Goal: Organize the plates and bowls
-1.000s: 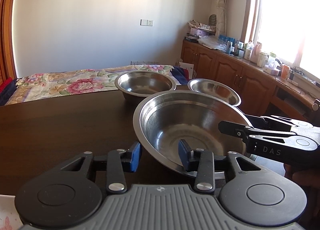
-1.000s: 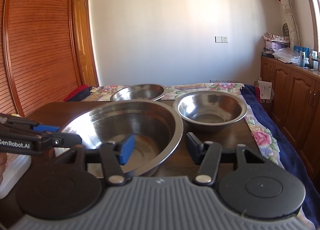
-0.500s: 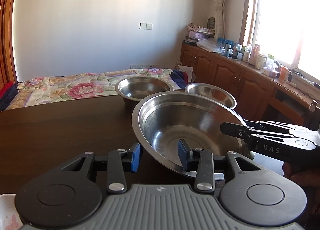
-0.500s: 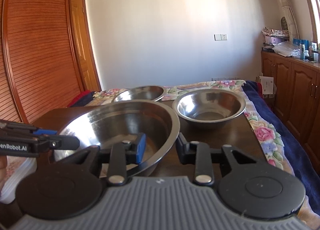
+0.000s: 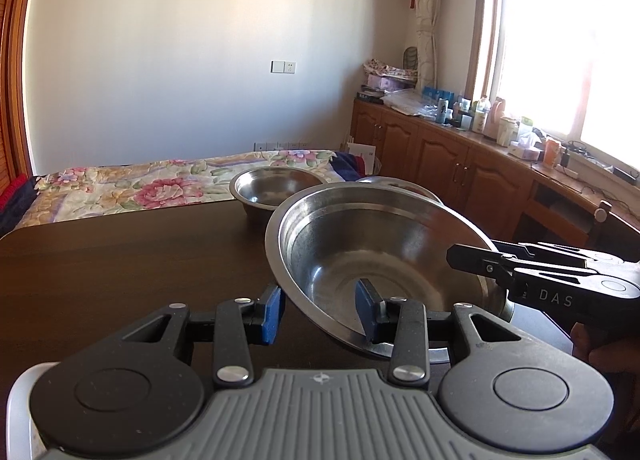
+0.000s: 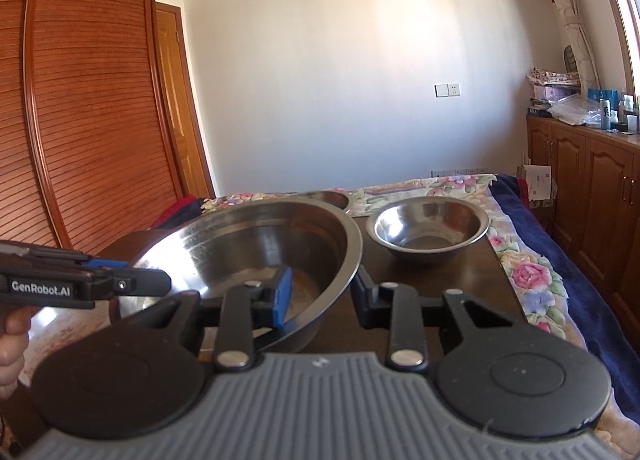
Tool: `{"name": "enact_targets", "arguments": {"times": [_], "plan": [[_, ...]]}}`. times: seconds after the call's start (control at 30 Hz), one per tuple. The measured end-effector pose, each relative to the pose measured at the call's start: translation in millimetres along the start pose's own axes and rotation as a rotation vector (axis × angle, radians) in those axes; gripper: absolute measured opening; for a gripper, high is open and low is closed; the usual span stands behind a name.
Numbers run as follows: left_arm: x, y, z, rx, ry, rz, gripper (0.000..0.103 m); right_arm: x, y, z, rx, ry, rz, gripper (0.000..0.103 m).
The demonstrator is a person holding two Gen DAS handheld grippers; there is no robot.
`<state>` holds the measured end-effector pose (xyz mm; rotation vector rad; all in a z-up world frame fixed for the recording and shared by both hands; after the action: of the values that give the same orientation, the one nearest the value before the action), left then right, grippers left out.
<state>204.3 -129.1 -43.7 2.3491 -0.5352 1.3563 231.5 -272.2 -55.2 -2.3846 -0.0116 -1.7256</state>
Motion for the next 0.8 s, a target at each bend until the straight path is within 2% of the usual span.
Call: {"name": "enact_targets", "arguments": {"times": [0.47, 0.8], "plan": [[-27, 9, -34, -0.021, -0.01, 0.006, 0.041, -18, -10, -28, -0.002, -0.014, 0.028, 0.035], [-35, 12, -47, -0.019, -0.005, 0.006, 0.041, -28, -20, -42, -0.007, -0.018, 0.023, 0.035]]}}
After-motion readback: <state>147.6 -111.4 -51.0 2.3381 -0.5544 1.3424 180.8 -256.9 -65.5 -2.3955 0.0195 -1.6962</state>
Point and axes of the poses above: each gripper's, at about its wrist camera, not at the fingertips, and z roughly the way its jaws point, y to its right, x to its top, the point moved 7 cm from there along z, roughly the way its jaws point, and after that the axes turned 5 degrees about -x, right-handed, at the moved point
